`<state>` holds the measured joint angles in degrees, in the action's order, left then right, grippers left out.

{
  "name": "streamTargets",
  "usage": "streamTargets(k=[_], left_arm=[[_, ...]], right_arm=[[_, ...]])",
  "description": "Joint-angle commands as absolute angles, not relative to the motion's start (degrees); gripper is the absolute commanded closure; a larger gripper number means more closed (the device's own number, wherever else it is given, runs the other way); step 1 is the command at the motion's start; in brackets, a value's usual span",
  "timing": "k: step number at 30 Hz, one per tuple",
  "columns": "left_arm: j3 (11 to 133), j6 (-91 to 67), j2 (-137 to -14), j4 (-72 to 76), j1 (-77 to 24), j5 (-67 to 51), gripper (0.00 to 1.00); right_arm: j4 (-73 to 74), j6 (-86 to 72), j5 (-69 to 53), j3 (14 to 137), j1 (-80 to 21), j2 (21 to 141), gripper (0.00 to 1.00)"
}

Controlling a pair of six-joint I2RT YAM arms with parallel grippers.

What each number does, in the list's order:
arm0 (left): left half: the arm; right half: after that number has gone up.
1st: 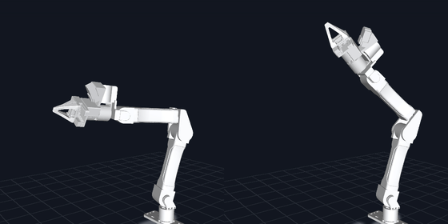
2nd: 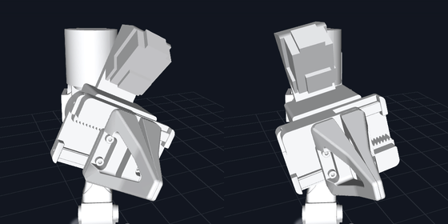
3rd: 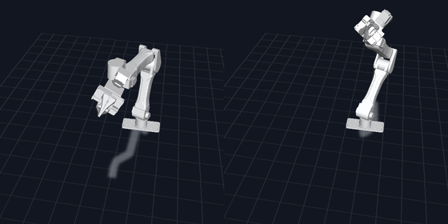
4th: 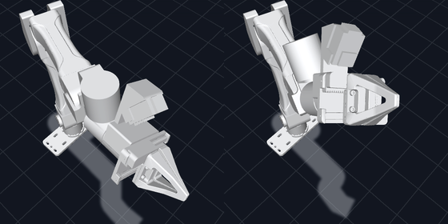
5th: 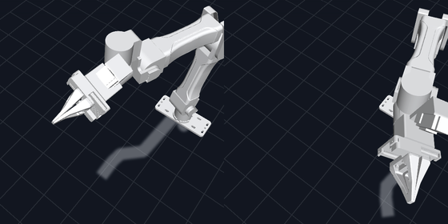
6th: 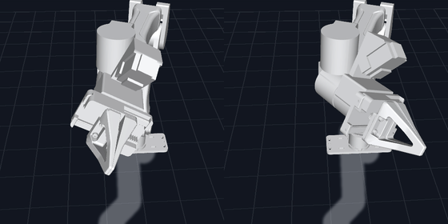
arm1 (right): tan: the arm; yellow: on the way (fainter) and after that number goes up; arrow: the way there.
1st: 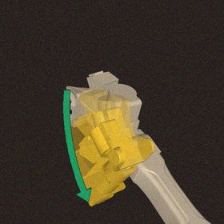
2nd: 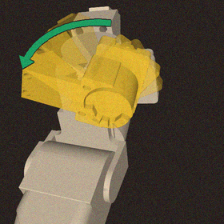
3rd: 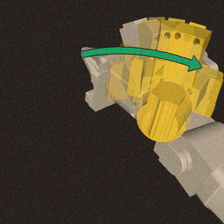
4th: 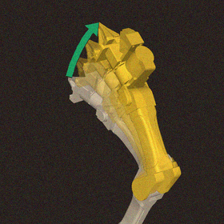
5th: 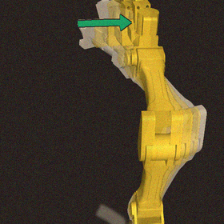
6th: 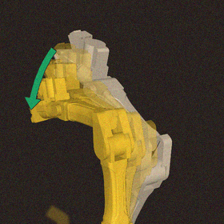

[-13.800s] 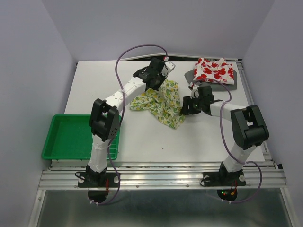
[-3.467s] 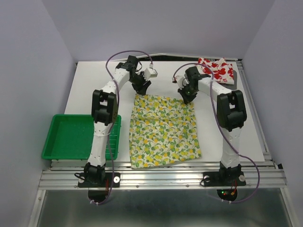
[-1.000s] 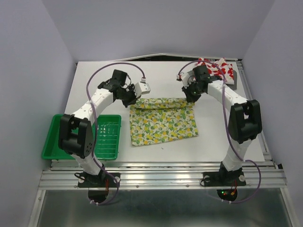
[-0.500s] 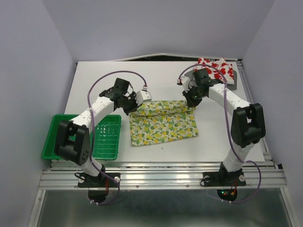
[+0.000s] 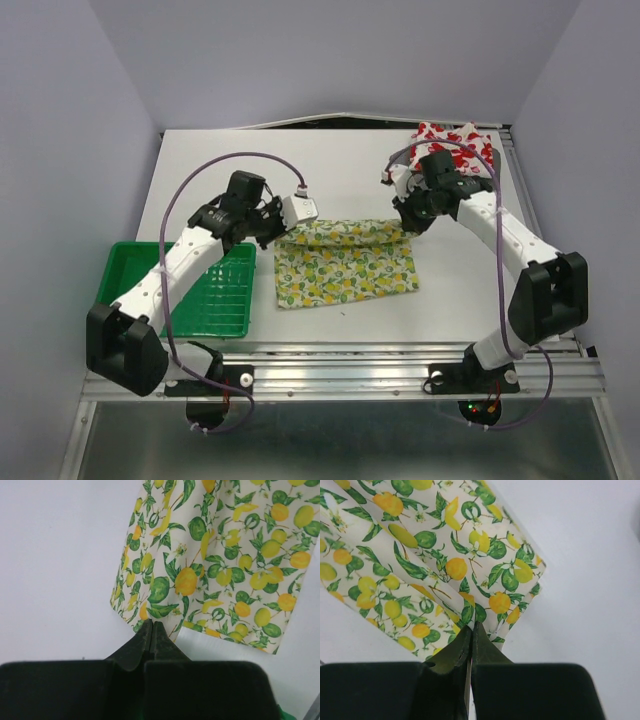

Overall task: Fold and stack the skirts
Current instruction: Fold the skirt

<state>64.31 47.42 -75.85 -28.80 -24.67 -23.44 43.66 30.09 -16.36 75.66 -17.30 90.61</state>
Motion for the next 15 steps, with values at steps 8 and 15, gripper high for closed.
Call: streamTargets(k=[8,15], left_arm=[[46.76,44.12,-70.13,-25.49,-29.09,-18.9,1.0],[44.65,42.63,-69.7,-23.11,-29.35,-18.98,1.0]], right_arm=[[38.15,26.9,-16.0,59.78,-21.88,86.13,0.99],[37.62,26.28,-15.91,58.88,-22.41,85.17,0.99]])
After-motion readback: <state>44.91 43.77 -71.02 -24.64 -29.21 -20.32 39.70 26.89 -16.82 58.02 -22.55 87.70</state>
